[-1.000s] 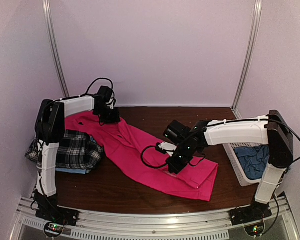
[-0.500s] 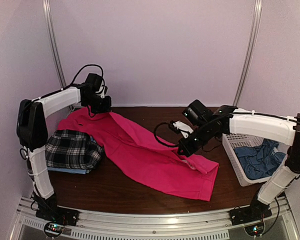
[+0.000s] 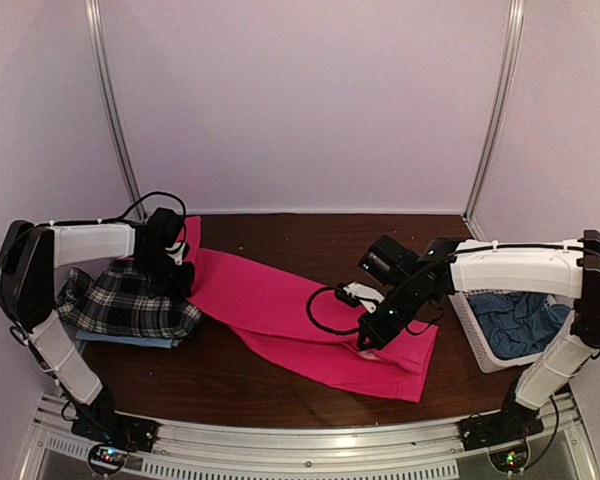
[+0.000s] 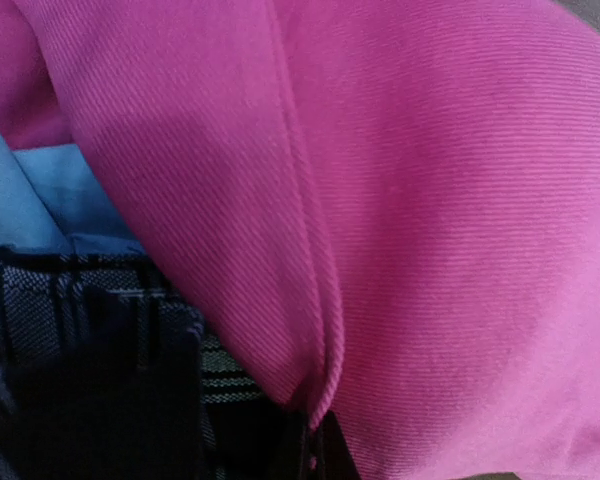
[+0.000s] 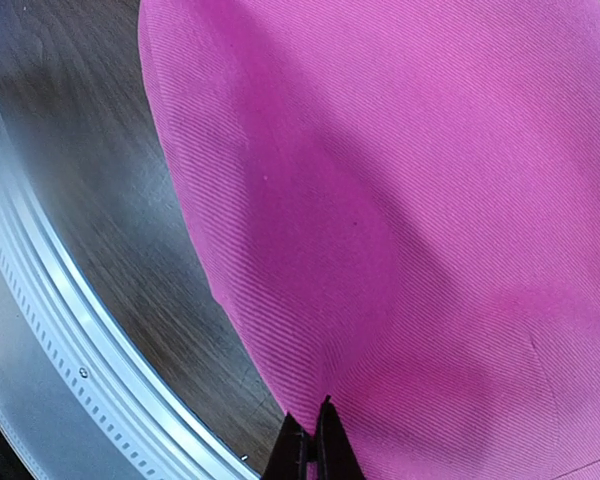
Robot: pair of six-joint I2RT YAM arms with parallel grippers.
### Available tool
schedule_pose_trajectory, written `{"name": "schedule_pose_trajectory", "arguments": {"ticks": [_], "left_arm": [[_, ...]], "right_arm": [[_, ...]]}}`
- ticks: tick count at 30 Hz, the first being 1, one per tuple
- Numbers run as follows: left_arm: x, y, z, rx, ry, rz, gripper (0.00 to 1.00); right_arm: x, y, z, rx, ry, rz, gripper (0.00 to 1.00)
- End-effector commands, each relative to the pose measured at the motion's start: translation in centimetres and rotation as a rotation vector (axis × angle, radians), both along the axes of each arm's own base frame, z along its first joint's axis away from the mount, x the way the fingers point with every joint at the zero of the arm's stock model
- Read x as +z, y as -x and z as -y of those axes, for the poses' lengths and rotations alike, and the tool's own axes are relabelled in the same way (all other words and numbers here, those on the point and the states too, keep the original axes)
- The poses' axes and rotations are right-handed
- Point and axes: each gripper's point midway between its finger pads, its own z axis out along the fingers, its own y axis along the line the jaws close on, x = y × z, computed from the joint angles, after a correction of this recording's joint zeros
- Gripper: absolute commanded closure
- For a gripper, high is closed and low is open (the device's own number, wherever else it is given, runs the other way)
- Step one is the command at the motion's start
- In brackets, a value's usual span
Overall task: Fold and stack the mixed laundry pile
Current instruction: Fold the flattened trousers at the center of the board.
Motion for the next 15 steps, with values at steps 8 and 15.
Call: {"name": "schedule_pose_trajectory", "arguments": {"ticks": [8,15], "left_arm": [[2.8,-2.4,-3.2,0.02,-0.185,0.074,1.0],[3.3,-3.2,-1.8,-0.067,-0.149,0.076,0.81]], "right_arm": [[0.7,3.4,1.0,0.027,-0.049,-0.136,1.0],[-0.3,4.8,-0.3,0.11,-0.067,-0.253,0.63]]}}
